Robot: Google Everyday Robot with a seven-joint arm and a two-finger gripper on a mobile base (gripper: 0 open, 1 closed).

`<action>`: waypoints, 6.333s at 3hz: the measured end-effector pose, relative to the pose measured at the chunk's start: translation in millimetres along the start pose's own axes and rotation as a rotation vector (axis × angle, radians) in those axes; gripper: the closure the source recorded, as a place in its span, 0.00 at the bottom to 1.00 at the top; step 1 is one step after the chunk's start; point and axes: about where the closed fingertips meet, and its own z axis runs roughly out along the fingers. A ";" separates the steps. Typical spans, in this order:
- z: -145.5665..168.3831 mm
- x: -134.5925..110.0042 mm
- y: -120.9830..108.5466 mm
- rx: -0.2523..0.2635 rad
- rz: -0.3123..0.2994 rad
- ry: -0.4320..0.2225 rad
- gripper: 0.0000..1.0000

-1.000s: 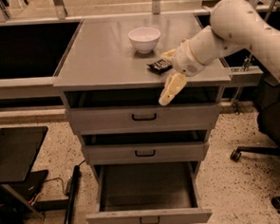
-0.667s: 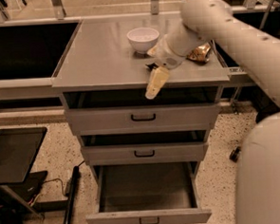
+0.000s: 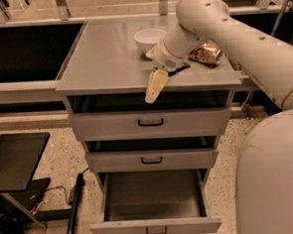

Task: Place rxbar chocolate into bottom drawer

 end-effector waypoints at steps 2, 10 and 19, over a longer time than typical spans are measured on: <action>-56.7 21.9 -52.8 0.083 0.092 0.067 0.00; -14.0 81.4 -90.1 0.083 0.117 0.034 0.00; -187.0 38.3 -64.1 0.473 0.184 -0.035 1.00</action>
Offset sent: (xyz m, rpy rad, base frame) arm 0.1046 -0.1267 0.1777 -0.0149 -0.1519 -0.3042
